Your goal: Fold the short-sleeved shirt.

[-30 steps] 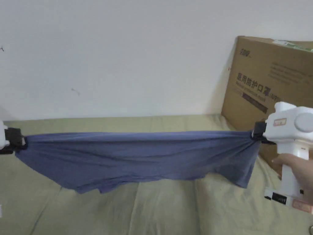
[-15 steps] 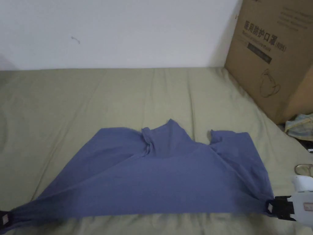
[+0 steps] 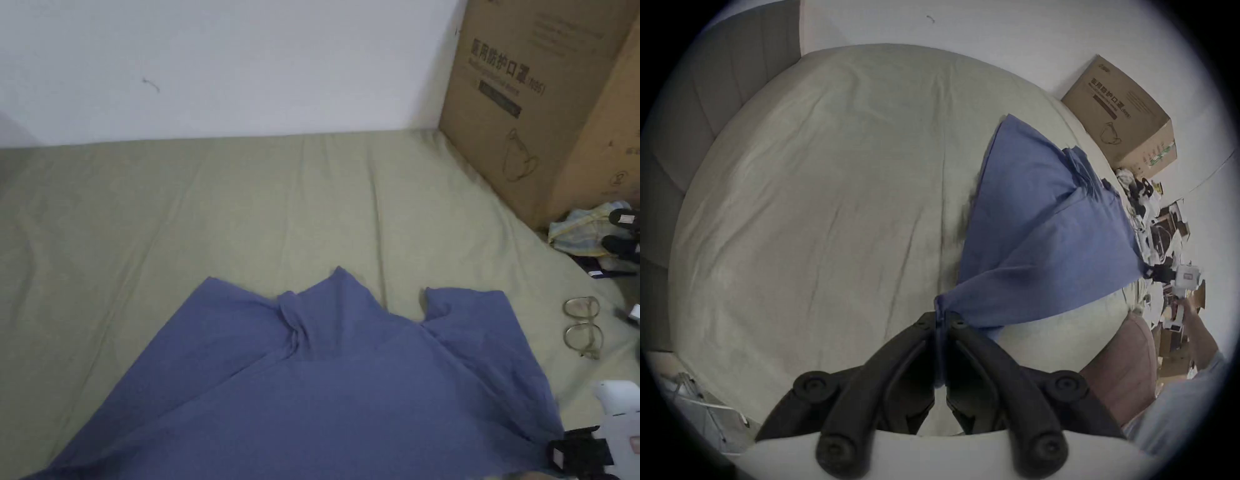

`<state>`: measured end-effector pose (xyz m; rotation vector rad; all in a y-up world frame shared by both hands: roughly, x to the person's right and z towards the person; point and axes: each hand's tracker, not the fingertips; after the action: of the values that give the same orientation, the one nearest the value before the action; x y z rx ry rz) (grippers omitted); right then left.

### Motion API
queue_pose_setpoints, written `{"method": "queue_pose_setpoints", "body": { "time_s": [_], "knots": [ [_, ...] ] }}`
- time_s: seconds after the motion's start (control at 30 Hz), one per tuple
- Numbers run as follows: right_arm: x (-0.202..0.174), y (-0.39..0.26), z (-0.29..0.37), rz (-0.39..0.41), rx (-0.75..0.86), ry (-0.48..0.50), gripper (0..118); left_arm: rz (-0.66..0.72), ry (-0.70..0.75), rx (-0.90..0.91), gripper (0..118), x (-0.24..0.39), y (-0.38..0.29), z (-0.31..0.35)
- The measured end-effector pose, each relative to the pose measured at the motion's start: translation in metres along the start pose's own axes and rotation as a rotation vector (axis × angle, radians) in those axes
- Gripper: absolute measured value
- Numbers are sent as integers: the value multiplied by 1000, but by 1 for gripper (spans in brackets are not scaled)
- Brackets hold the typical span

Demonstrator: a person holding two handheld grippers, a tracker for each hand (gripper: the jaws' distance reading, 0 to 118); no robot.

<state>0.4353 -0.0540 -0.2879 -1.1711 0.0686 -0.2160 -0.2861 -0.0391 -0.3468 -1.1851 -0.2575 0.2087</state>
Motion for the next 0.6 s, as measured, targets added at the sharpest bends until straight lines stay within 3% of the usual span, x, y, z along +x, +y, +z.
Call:
{"method": "queue_pose_setpoints", "body": {
  "time_s": [0.07,0.1,0.17,0.2,0.27,0.3,0.33,0.47,0.6],
  "knots": [
    [-5,1,-3,-33,0,-26,7,94,-22,-78,3,-6,-1,-10],
    [-4,2,-6,-46,2,-51,14,118,-29,-83,3,-9,-4,-14],
    [-4,3,-7,-48,-3,-120,52,78,-24,-45,7,-6,-7,-13],
    [-6,4,-5,-36,2,-135,74,67,-23,-38,17,-4,-7,-10],
    [-10,6,6,-19,34,-158,78,77,-13,2,81,-5,-8,-3],
    [-15,8,13,-13,48,-162,78,90,-20,17,105,-5,-9,4],
    [-21,11,22,2,74,-160,78,102,-30,35,114,-4,-9,10],
    [-60,22,59,71,238,-134,78,72,9,207,112,14,-6,55],
    [-112,31,87,120,364,-90,78,151,17,328,112,32,-12,93]
  ]
}}
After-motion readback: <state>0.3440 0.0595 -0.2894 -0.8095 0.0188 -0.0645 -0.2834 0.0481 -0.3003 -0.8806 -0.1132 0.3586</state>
